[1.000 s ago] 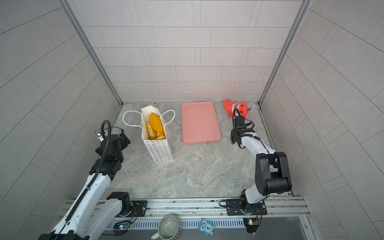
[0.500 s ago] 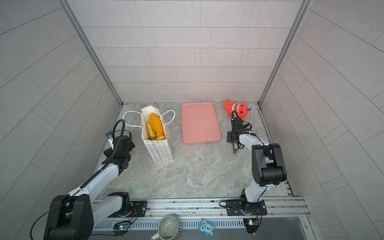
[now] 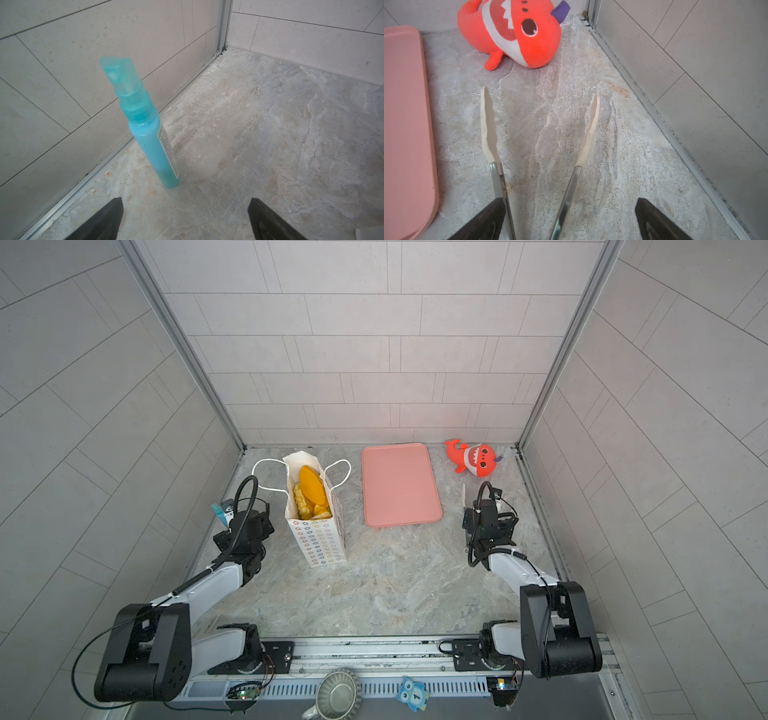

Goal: Place the fake bread into the paper bag

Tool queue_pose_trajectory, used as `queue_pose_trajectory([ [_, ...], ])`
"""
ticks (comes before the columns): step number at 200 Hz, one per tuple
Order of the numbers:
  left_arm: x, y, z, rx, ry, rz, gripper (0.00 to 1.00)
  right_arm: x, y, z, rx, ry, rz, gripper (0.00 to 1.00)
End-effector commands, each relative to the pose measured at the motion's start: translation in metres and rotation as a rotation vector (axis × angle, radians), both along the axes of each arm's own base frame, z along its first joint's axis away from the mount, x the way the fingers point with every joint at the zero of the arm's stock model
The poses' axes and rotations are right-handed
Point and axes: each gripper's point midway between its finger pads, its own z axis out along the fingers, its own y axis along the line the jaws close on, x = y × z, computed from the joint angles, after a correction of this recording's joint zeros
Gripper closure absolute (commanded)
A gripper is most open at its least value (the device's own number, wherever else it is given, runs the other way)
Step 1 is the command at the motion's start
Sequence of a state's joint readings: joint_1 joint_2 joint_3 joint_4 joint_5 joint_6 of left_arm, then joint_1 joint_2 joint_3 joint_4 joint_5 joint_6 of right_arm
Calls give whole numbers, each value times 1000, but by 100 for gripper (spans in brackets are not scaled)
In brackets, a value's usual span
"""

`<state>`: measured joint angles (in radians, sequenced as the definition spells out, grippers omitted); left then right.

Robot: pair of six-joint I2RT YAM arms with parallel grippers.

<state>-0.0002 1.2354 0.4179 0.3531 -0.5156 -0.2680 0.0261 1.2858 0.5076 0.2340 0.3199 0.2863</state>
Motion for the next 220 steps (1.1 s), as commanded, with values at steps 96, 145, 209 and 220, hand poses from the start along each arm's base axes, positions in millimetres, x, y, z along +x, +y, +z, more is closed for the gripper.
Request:
queue_pose_trajectory([
  [96, 52, -40, -20, 72, -109, -250, 0, 20, 29, -7, -171, -281, 232, 1],
  [145, 60, -44, -22, 104, -95, -264, 0, 37, 30, -8, -205, -205, 201, 1],
  [209, 60, -44, -22, 102, -92, -264, 0, 36, 30, -7, -211, -217, 200, 1],
  [220, 60, -44, -22, 103, -90, -264, 0, 35, 30, -7, -212, -215, 201, 1],
])
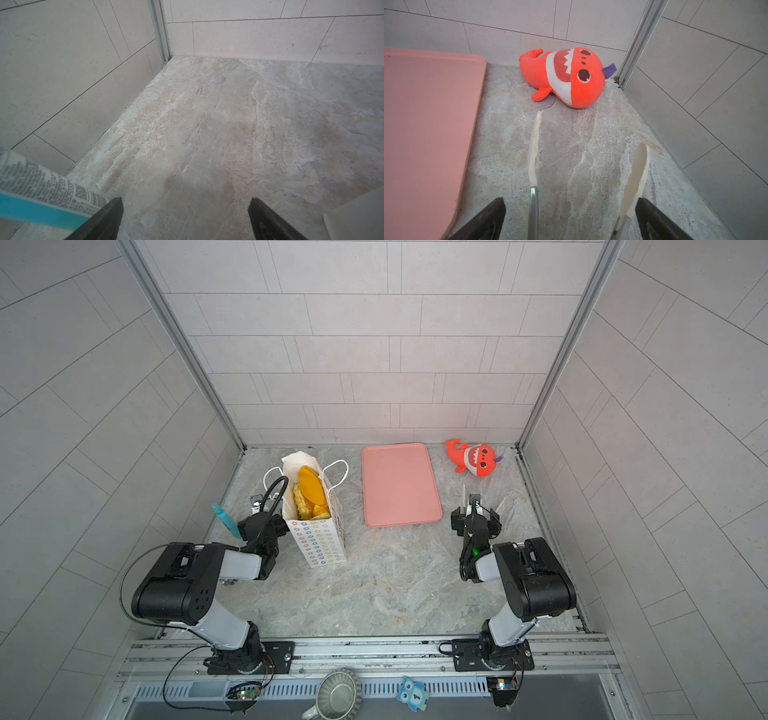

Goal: Place the fake bread into the paper bag

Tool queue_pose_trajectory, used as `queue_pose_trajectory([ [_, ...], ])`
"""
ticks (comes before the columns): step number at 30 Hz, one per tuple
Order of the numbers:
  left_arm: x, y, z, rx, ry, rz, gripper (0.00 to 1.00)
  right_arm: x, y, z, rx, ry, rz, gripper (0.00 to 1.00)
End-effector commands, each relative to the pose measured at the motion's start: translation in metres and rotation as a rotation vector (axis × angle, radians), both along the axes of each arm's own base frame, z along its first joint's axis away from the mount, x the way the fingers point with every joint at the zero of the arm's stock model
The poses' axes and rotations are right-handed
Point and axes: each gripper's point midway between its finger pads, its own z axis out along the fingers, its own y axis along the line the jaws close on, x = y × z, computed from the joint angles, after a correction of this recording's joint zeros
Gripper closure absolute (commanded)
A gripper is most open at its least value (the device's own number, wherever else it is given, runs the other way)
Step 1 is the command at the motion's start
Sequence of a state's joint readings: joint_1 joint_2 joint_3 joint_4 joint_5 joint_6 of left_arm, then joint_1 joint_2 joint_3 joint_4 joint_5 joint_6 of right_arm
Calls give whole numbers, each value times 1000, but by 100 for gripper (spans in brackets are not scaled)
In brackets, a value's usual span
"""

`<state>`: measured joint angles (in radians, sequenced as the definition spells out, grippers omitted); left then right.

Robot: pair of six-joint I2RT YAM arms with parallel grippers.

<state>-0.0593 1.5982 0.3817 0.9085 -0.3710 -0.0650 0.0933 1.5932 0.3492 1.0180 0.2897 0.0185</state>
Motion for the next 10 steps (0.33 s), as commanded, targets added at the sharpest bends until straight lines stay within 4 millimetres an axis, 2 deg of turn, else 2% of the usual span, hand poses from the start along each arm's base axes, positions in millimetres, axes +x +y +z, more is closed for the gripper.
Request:
queue_pose_trajectory([
  [1, 5, 1, 9, 11, -36, 5, 0, -1, -1, 2, -19, 2, -5, 1],
  [10, 6, 0, 9, 13, -33, 6, 0, 2, -2, 0, 9, 12, 18, 1],
])
